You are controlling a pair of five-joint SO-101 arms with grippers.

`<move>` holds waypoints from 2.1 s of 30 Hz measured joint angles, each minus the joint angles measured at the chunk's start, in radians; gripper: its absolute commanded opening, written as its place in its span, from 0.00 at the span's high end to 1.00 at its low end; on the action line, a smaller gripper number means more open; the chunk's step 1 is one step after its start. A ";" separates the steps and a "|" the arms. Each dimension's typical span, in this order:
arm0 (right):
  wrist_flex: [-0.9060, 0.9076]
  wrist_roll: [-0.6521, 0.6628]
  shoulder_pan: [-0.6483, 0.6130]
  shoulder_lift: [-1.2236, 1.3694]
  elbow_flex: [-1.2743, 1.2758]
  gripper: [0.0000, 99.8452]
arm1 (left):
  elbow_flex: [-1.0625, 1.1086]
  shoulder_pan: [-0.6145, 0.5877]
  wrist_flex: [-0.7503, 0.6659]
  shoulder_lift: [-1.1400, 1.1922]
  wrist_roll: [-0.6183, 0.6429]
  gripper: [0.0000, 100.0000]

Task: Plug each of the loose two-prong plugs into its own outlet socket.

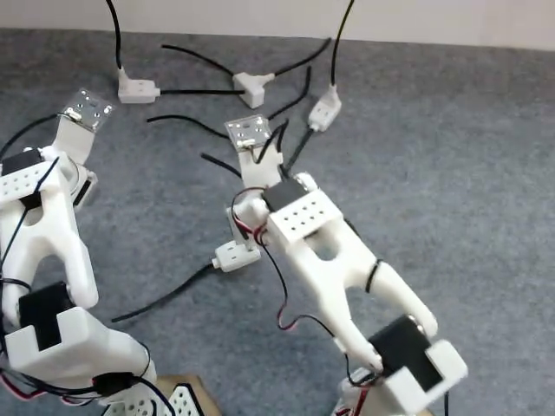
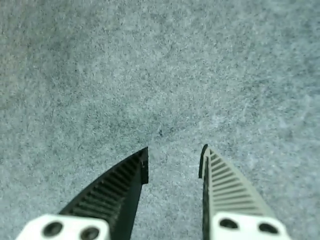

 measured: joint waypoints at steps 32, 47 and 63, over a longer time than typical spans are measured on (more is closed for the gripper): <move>-0.121 0.029 -0.002 -0.048 0.130 0.99 | 0.000 0.000 0.034 0.000 -0.037 0.82; -0.143 0.029 0.015 -0.048 0.130 0.99 | 0.000 0.000 0.037 0.000 -0.037 0.82; -0.155 0.029 0.002 0.068 0.103 0.99 | -0.002 0.000 0.037 0.000 -0.037 0.82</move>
